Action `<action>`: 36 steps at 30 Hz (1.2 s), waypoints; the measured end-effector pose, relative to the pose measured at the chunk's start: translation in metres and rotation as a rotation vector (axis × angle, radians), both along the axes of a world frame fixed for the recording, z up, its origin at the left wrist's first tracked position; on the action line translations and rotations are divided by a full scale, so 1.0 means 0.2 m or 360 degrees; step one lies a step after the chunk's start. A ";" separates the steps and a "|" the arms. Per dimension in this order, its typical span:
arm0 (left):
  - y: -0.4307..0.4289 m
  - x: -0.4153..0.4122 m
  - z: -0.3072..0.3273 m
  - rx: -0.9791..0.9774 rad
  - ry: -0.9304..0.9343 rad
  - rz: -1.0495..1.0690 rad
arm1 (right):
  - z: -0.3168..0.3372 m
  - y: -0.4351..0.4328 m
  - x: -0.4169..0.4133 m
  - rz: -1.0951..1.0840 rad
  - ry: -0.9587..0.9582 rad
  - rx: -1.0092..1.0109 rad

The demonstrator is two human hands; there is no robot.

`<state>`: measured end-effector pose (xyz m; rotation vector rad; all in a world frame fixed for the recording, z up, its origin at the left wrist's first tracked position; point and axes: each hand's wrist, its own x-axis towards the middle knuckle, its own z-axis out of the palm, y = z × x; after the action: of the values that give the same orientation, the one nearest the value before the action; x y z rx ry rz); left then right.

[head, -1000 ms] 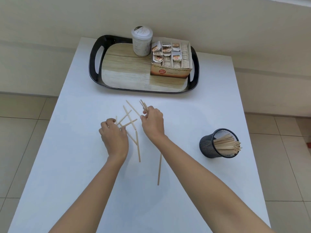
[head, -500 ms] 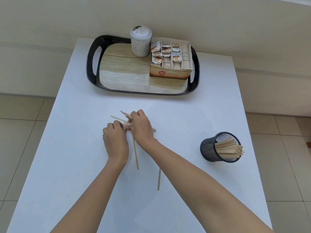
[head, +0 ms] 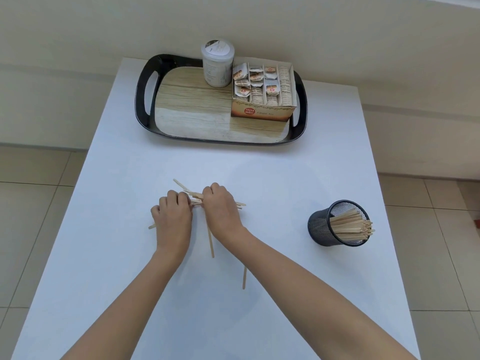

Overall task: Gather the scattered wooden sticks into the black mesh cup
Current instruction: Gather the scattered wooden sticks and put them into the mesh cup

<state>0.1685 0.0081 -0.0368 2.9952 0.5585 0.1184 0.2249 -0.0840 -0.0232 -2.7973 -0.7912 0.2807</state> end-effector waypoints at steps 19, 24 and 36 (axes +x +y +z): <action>0.16 -0.17 -0.03 0.0428 0.0074 -0.0105 | 0.05 -0.10 -0.12 0.0010 -0.0011 -0.0200; 0.16 -0.17 -0.02 0.0389 0.0098 -0.0024 | 0.13 -0.16 -0.18 -0.0463 0.0460 0.0046; 0.17 -0.23 -0.02 -0.0387 -0.0230 0.0270 | 0.06 -0.10 -0.39 -0.0768 0.0442 0.0003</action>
<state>0.1224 0.0423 -0.0402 2.6765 0.7500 0.2570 0.1462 -0.1045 -0.0120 -2.7503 -0.0492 0.5573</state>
